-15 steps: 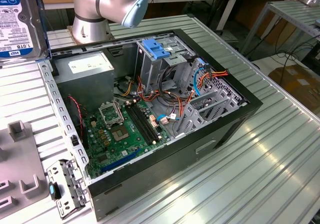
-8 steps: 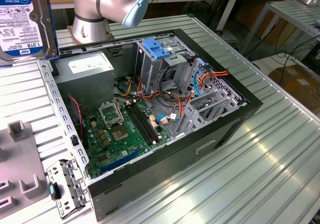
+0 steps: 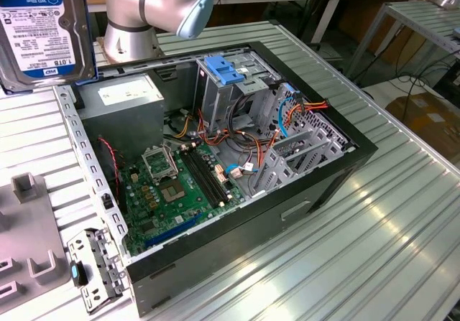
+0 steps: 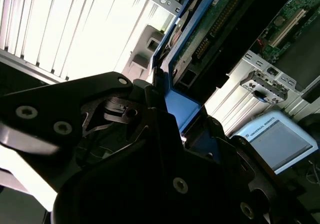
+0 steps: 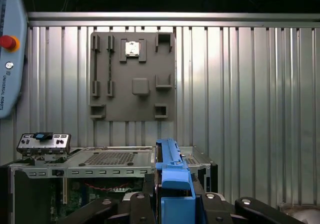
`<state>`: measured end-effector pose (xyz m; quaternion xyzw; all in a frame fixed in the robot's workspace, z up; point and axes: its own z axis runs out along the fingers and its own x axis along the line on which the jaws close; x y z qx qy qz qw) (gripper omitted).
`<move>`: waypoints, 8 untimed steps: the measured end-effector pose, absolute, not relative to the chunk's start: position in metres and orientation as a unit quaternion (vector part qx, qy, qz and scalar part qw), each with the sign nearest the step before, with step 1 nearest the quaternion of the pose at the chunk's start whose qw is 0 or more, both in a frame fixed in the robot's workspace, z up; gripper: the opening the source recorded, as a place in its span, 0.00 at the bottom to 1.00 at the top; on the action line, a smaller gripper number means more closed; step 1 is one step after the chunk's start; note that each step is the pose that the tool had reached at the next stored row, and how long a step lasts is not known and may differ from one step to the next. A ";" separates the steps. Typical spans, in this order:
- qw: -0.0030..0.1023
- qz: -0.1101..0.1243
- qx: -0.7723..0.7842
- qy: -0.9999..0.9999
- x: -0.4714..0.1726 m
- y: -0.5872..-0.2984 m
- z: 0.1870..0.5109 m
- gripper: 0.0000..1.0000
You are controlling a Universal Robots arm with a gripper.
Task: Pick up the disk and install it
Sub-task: 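Pick up the disk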
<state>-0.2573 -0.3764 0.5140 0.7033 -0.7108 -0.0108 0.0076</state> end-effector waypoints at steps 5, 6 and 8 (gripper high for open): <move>0.008 -0.011 0.703 -0.711 -0.242 -0.377 0.514 0.37; 0.008 -0.011 0.703 -0.711 -0.240 -0.377 0.514 0.37; 0.008 -0.011 0.703 -0.711 -0.237 -0.378 0.514 0.37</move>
